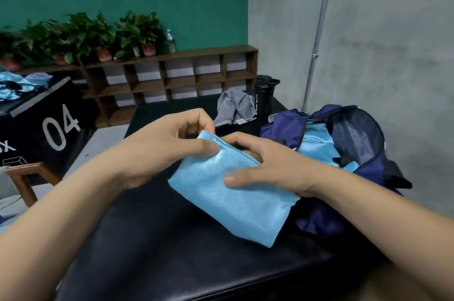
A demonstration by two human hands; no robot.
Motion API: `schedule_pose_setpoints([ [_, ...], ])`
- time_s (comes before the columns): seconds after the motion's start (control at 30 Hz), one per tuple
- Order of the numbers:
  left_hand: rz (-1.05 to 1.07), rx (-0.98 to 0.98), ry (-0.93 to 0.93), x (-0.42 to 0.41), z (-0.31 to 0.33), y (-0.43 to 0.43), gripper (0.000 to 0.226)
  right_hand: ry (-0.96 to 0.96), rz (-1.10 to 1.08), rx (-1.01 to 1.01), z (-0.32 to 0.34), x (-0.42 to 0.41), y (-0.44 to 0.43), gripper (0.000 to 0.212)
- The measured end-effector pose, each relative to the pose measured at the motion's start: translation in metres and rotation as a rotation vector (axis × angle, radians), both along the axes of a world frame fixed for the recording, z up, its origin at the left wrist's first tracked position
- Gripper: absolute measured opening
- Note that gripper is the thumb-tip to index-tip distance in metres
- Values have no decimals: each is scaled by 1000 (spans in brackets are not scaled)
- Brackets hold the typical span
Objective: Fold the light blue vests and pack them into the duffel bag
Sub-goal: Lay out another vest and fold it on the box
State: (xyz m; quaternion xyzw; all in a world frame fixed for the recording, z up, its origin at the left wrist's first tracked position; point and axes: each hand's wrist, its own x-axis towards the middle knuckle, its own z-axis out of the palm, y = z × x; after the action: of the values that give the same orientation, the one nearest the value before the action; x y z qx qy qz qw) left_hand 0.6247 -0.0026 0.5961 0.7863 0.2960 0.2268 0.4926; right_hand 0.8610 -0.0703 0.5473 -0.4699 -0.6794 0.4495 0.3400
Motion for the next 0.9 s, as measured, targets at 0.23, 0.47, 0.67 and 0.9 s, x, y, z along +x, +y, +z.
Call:
schedule_pose_setpoints([
  [0.23,-31,83,-131,81,12,14,25,-181,-177,96,48,84,-14,43],
  [0.47,101,-1,-128,174,-15,62,15,-397,-443,114,78,173,-6,34],
  [0.67,189,304,210,243,-66,95,10,-481,-598,121,78,228,14,34],
  [0.9,178,751,632,292,-106,108,52,-660,-644,231,51,241,54,48],
])
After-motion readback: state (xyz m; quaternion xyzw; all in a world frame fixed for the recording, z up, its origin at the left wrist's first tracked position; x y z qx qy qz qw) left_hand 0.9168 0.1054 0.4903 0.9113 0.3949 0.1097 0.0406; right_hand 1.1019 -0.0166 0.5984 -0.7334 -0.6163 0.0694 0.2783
